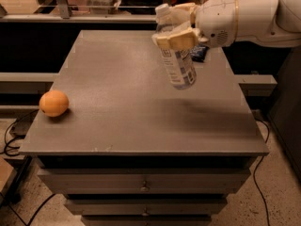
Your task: Place blue plastic bottle upright
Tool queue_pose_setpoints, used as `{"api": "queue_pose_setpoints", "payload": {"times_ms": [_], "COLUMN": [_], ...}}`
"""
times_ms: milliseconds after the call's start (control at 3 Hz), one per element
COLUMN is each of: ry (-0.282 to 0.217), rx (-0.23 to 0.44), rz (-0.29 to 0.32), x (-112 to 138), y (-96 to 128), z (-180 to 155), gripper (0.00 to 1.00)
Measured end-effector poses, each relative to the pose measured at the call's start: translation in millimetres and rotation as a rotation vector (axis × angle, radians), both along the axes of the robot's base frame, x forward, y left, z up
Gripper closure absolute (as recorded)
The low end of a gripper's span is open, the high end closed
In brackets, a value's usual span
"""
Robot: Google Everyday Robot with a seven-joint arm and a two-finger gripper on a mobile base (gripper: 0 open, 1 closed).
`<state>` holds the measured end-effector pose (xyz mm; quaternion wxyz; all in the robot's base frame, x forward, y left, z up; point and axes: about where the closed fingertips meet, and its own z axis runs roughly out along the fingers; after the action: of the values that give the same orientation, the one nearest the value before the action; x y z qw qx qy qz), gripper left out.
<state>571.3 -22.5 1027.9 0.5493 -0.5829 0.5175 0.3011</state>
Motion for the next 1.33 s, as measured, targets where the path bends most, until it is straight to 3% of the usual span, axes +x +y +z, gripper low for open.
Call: {"api": "queue_pose_setpoints", "payload": {"times_ms": [667,1333], "ry": [-0.073,-0.090], "rx": [0.161,0.226], "rz": [0.066,0.076], "x": [6,8], "y": [14,20], "z": [-13,-34], "gripper": [1.00,1.00]}}
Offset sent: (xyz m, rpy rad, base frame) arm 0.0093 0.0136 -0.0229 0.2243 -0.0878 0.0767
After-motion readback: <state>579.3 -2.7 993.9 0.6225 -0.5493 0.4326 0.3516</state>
